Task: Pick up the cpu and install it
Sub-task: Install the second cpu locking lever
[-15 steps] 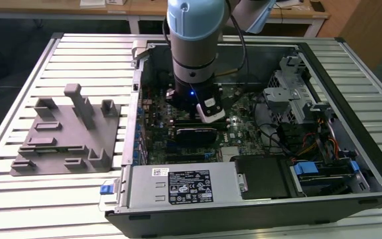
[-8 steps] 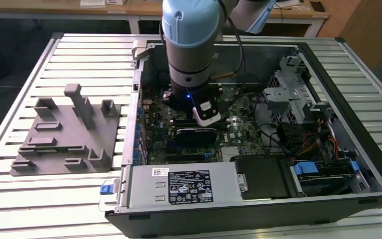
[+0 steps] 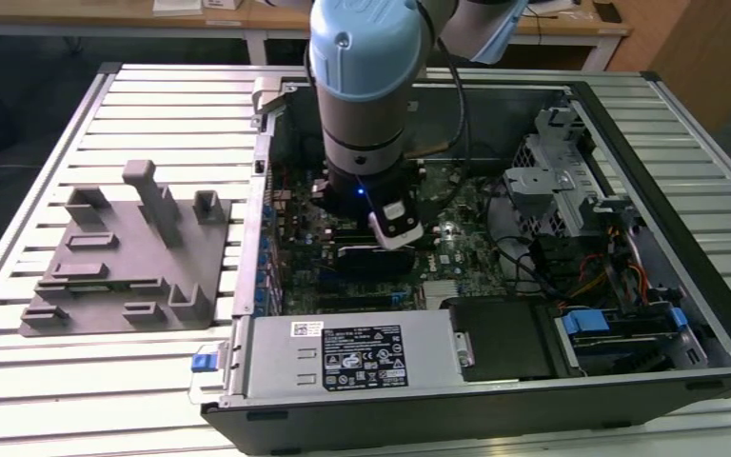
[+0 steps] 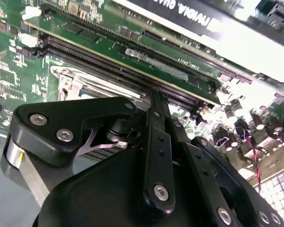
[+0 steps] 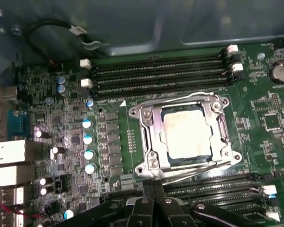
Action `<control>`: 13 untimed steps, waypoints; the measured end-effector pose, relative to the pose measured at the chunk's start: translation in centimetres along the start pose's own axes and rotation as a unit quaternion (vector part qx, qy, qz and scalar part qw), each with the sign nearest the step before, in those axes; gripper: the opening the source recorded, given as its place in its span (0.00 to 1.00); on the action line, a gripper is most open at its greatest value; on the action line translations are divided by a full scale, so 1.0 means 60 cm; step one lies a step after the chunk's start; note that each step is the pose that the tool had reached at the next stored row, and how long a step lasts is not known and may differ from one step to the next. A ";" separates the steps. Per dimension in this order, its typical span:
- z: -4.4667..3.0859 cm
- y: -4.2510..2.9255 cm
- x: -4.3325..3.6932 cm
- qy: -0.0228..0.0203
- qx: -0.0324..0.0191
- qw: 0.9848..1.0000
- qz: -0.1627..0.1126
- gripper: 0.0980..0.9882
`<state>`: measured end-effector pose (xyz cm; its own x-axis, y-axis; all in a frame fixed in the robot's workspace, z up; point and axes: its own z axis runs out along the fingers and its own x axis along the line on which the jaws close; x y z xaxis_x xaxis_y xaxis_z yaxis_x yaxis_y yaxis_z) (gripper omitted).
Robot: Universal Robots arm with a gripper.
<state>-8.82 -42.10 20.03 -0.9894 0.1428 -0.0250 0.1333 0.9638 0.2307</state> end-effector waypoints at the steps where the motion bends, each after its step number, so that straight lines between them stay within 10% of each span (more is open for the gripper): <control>1: 0.000 0.000 0.000 0.001 -0.004 1.000 0.000 0.01; 13: 0.006 -0.003 0.006 0.002 -0.015 1.000 0.001 0.01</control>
<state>-9.15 -42.15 19.63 -0.9894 0.1437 -0.0206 0.1334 0.9562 0.2605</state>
